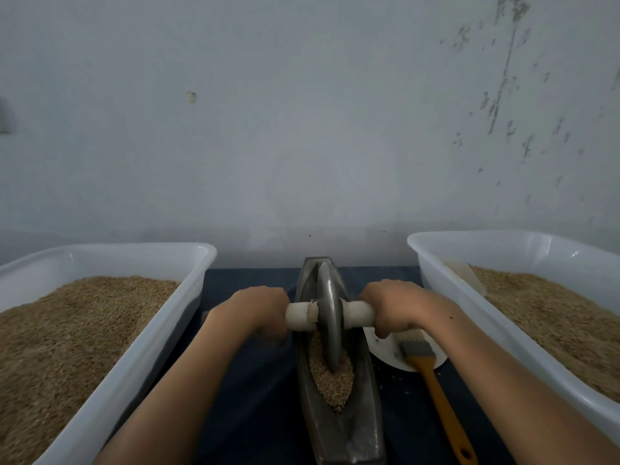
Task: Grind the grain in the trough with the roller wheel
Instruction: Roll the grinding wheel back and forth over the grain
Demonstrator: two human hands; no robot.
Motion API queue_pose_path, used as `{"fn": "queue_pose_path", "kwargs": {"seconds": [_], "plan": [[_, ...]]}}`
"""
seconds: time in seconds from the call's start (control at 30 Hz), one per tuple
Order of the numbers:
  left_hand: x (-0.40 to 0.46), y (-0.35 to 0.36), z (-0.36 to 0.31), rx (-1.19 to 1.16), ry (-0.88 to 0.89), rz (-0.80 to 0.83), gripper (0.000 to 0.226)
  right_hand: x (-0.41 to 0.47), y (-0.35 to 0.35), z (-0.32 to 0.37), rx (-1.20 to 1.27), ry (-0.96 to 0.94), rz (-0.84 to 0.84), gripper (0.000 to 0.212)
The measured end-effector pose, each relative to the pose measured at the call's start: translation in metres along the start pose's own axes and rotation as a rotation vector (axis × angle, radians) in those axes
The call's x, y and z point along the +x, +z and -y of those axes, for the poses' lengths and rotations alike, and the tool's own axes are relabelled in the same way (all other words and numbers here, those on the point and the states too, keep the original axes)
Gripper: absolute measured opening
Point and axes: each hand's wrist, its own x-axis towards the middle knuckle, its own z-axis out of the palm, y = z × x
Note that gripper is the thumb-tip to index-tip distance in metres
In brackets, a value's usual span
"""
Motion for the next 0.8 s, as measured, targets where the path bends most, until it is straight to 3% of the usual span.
{"fn": "queue_pose_path", "kwargs": {"seconds": [0.1,0.2,0.37,0.47,0.57,0.7,0.8], "plan": [[0.001,0.001,0.000,-0.007,-0.003,0.005,0.045,-0.001,0.000,0.000,0.017,0.004,0.010,0.042],[0.002,0.003,-0.001,0.038,-0.027,-0.095,0.043,0.002,0.003,0.001,0.008,0.017,-0.053,0.037],[0.005,0.010,-0.006,0.121,-0.058,-0.413,0.028,0.008,0.013,0.004,-0.028,0.073,-0.339,0.016],[0.007,0.014,-0.006,0.108,-0.056,-0.467,0.024,0.010,0.017,0.005,-0.015,0.090,-0.420,0.015],[0.007,0.011,-0.003,0.097,-0.045,-0.402,0.028,0.009,0.014,0.004,-0.029,0.081,-0.338,0.018],[0.005,0.004,0.001,0.050,-0.017,-0.157,0.042,0.002,0.004,0.002,-0.051,0.023,-0.110,0.034],[0.002,0.002,0.001,0.041,0.001,-0.067,0.046,-0.001,0.000,0.001,0.021,0.017,0.017,0.042]]}}
